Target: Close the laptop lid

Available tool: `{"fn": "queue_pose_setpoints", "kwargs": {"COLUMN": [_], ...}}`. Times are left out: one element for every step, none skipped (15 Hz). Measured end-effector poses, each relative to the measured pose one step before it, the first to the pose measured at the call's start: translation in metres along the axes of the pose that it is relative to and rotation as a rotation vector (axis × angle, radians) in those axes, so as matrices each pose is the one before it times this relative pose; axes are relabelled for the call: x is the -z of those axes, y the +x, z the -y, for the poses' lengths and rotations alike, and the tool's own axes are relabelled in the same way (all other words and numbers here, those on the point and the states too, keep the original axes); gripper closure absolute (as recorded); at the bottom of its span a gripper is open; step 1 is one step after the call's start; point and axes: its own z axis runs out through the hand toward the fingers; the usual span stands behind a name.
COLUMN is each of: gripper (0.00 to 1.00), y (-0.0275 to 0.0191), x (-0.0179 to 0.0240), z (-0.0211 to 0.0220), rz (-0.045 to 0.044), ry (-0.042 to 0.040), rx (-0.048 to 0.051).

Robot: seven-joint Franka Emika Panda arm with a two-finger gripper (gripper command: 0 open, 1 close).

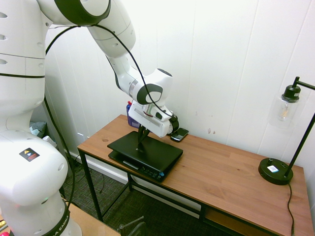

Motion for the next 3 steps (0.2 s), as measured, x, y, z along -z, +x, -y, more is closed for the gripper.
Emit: {"fn": "queue_pose_setpoints", "kwargs": {"gripper": [1.00, 1.00, 1.00], "y": [0.00089, 0.00041, 0.00029], "x": [-0.00378, -0.00248, -0.00091], "z": [-0.00170, -0.00104, -0.00036], "rz": [0.00502, 0.00479, 0.00239], "ry": [-0.00271, 0.00305, 0.00878], "rx": [-0.00055, 0.00143, 0.00339]}}
